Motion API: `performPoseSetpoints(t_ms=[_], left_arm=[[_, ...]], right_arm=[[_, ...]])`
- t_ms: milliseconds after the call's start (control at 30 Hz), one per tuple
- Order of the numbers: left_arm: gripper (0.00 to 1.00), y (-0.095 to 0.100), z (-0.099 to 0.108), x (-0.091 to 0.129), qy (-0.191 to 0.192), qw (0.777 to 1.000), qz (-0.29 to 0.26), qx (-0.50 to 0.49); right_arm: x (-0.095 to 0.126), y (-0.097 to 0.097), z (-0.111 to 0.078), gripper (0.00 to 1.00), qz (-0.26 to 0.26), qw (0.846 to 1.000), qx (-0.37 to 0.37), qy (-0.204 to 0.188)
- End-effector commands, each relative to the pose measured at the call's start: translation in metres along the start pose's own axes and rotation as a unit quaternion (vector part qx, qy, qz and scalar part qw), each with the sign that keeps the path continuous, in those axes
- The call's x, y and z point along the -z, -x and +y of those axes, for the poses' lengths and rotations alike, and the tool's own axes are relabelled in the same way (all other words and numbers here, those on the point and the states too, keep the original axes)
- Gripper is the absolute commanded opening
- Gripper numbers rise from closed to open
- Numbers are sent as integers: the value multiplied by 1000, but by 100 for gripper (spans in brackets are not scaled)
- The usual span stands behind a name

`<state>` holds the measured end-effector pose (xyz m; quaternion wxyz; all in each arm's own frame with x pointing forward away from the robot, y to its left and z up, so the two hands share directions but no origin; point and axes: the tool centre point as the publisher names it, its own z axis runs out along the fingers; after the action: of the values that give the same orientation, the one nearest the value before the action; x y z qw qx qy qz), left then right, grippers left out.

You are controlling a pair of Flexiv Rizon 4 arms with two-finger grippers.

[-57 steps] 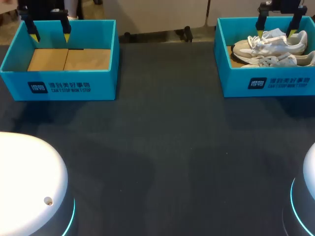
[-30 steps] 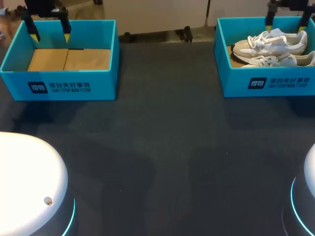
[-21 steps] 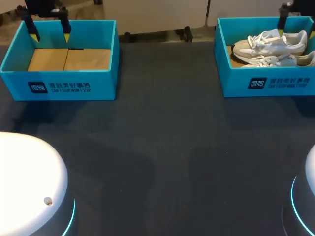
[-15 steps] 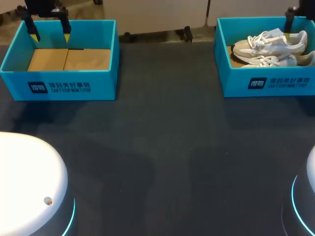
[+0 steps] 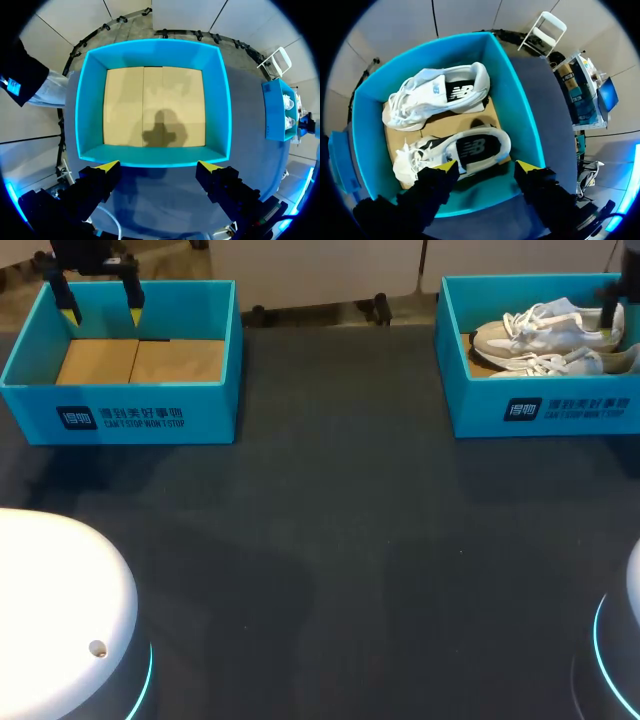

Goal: Take the shoe out of the shoebox, open the shoe tongue, remove and reinsert the insole, then place the shoe into the shoebox

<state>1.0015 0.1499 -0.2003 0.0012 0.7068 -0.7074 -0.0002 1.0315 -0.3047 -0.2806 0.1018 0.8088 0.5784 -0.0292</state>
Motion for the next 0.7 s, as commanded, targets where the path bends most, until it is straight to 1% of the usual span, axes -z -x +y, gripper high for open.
performPoseSetpoints(t_ms=[33,67,133,167,267,300,367,433,500,533,567,667,700], left_arm=[[100,0,0,0,0,1000,0,0],[100,0,0,0,0,1000,0,0],[100,0,0,0,0,1000,0,0],[100,0,0,0,0,1000,0,0],[100,0,0,0,0,1000,0,0],[100,0,0,0,0,1000,0,0],[100,0,0,0,0,1000,0,0],[100,0,0,0,0,1000,0,0],[100,0,0,0,0,1000,0,0],[100,0,0,0,0,1000,0,0],[100,0,0,0,0,1000,0,0],[100,0,0,0,0,1000,0,0],[100,0,0,0,0,1000,0,0]], right_arm=[[-6,3,2,59,-1,1000,-4,0],[-13,8,3,62,-2,1000,-5,0],[-17,11,5,67,-3,1000,-2,0],[-18,12,6,68,-9,1000,2,-2],[-21,13,7,63,-19,1000,9,-2],[-23,15,7,62,-10,1000,11,-4],[-28,16,8,63,-15,1000,18,-5],[-33,19,9,67,-15,1000,18,-7],[-37,21,9,65,-15,1000,18,-7],[-39,22,10,61,-16,1000,20,-8],[-41,23,10,59,-18,1000,21,-9],[-46,24,13,55,-21,999,29,-10],[-48,24,15,55,-29,999,35,-7]])
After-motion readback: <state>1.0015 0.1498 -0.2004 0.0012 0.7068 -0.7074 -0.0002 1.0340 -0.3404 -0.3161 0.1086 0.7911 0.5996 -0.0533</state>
